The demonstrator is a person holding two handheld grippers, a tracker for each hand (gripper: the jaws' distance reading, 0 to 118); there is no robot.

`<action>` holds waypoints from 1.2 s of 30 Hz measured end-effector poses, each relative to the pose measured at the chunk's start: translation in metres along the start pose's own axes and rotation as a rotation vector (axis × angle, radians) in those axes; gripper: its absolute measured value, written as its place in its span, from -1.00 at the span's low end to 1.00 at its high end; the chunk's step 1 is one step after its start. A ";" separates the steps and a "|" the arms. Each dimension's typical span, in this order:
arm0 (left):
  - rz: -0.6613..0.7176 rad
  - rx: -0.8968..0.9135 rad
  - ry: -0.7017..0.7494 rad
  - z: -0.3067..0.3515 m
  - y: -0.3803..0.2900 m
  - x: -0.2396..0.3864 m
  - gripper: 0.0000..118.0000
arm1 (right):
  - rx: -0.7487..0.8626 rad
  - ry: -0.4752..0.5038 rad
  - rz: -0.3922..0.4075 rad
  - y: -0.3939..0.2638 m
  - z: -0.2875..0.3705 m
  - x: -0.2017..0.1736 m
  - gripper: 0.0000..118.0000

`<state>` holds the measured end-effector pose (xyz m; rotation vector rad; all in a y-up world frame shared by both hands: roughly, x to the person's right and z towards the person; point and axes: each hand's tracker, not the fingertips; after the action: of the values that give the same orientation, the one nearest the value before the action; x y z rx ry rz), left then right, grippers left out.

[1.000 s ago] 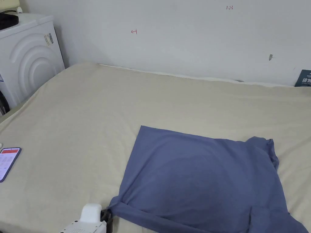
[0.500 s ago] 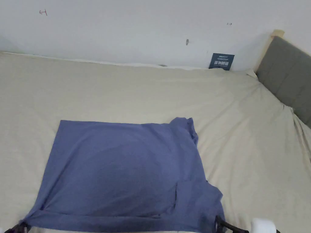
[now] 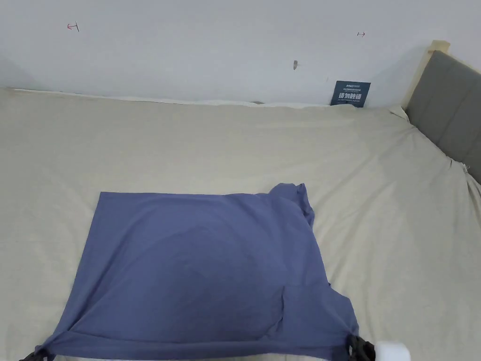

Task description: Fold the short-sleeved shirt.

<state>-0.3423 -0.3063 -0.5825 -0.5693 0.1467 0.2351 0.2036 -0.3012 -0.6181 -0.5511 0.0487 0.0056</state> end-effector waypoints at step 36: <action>-0.051 0.016 0.012 -0.064 0.092 0.025 -0.92 | 0.098 0.019 0.087 0.121 -0.079 -0.009 -0.91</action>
<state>-0.3472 -0.2616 -0.6881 -0.5577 0.1453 0.1810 0.1894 -0.2393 -0.7483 -0.4505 0.0907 0.0821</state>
